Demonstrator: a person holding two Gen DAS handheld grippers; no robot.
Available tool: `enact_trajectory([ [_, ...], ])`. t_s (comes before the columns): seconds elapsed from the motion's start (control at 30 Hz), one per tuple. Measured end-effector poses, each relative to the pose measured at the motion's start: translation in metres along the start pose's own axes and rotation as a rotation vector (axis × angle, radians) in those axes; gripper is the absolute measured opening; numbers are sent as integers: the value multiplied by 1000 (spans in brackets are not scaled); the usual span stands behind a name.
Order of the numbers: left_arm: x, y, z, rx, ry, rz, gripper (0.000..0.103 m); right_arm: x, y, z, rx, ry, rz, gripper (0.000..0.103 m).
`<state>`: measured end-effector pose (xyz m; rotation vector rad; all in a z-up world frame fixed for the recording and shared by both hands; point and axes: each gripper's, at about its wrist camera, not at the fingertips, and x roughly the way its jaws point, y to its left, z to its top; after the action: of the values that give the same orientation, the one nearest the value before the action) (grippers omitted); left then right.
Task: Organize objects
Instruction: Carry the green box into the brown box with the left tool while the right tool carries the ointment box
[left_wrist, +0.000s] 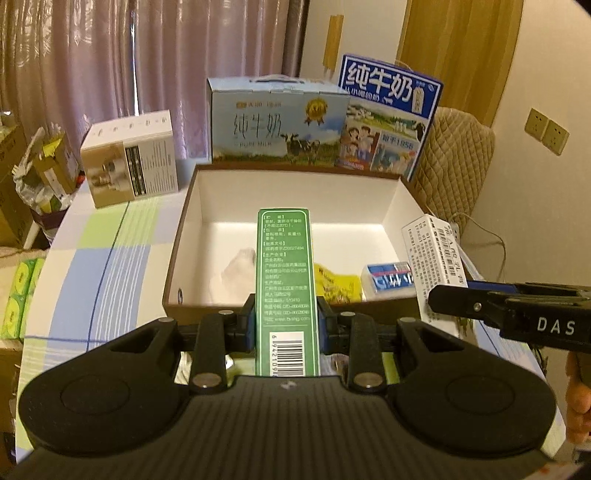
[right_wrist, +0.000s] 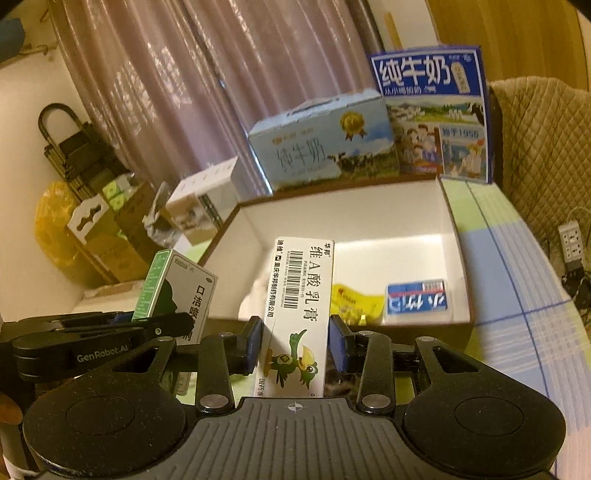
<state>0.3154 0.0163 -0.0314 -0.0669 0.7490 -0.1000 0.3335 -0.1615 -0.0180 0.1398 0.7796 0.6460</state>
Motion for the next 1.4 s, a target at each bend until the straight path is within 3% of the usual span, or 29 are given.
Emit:
enact_trajectory([
  [0.4,14,-9,33,-10,-34,34,26,12,0,34,25,-58,-27,35],
  [0.77,55,-13,63,-25,-29,38,26,48,-12,73,56,-92,-76,36],
  [1.4,137,-8,73,-65,1,47,26,122,-56,72,57,-53,-124,36],
])
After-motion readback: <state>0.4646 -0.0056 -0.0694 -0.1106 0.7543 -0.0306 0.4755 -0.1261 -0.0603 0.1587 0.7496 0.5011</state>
